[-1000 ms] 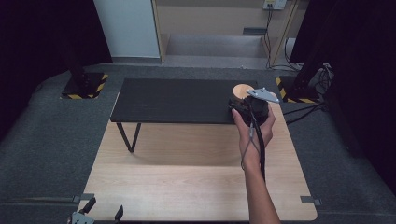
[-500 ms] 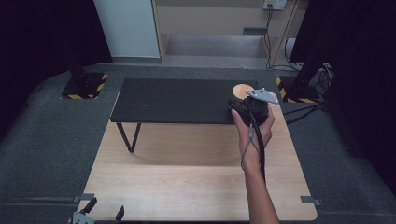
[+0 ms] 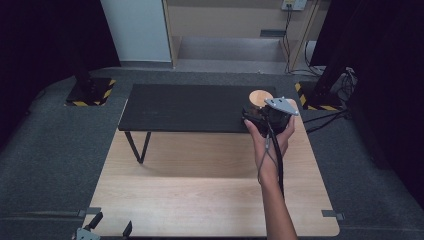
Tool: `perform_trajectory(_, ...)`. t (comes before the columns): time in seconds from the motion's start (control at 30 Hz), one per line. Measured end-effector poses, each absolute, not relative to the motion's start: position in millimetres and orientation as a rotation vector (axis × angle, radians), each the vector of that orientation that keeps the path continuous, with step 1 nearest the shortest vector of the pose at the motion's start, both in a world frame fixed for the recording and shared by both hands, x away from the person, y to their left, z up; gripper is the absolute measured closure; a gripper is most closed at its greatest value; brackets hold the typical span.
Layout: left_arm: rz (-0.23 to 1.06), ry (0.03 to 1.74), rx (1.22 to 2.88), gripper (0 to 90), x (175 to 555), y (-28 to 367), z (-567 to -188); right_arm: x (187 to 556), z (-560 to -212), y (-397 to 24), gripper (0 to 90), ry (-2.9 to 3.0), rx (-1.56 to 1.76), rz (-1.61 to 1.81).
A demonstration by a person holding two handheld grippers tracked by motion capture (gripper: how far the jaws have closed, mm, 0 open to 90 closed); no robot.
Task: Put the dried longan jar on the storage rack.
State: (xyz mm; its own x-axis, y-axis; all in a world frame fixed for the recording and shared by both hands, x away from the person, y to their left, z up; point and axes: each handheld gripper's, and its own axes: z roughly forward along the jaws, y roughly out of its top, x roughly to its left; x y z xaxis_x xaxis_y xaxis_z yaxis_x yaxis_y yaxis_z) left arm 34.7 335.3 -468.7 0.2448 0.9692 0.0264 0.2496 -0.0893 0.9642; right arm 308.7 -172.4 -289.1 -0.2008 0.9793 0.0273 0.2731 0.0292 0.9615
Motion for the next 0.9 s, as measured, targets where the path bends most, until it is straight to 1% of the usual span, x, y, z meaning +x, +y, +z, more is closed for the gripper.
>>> perform_trajectory(0.57, 0.934, 1.177, 1.542, 3.5, 32.3, 336.6, -468.3, 303.2, -286.5, -173.6, 0.6, 1.576, 1.303, 1.209)
perform_trajectory(0.9, 0.936, 1.17, 1.536, 3.5, 30.1, 336.8, -467.3, 286.6, -288.3, -174.8, 0.5, 1.586, 1.274, 1.234)
